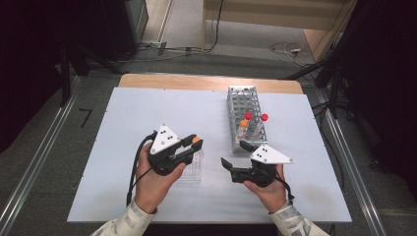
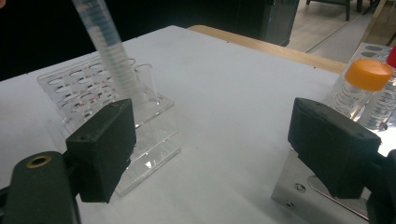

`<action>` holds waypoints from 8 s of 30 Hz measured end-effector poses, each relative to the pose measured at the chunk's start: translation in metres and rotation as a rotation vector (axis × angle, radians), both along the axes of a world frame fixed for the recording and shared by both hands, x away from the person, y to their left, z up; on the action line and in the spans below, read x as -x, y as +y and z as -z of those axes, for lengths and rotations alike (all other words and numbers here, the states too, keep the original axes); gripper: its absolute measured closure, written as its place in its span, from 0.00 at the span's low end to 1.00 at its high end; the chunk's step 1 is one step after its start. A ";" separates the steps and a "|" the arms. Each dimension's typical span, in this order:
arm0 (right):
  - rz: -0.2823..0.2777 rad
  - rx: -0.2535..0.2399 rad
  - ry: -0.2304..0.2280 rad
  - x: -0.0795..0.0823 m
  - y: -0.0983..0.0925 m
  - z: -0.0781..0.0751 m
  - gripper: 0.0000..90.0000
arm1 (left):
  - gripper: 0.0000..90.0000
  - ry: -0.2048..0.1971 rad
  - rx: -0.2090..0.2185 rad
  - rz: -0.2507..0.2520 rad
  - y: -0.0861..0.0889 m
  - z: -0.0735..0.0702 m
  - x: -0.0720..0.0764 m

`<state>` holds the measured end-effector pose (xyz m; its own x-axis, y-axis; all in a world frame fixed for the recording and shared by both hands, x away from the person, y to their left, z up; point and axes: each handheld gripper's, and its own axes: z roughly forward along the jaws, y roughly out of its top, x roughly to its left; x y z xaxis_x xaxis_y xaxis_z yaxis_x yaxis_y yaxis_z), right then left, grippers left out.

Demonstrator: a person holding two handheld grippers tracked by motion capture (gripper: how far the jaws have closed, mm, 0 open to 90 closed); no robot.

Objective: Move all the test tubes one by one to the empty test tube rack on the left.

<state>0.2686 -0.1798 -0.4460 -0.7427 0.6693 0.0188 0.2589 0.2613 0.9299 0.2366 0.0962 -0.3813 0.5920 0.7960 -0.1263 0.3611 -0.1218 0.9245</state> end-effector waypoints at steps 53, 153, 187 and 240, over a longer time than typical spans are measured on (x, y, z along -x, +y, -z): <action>0.028 0.017 0.007 -0.005 -0.004 0.002 0.17 | 0.65 0.103 -0.075 -0.111 0.026 0.038 -0.018; -0.027 0.068 0.016 0.003 0.009 -0.007 0.80 | 0.53 -0.011 0.006 0.093 -0.055 0.024 -0.007; -0.115 0.009 -0.001 0.012 0.018 -0.012 0.32 | 0.78 -0.011 0.047 0.134 -0.053 0.018 -0.013; 0.009 0.008 0.027 -0.004 -0.019 -0.001 0.19 | 0.78 -0.014 0.020 -0.134 0.055 -0.003 -0.005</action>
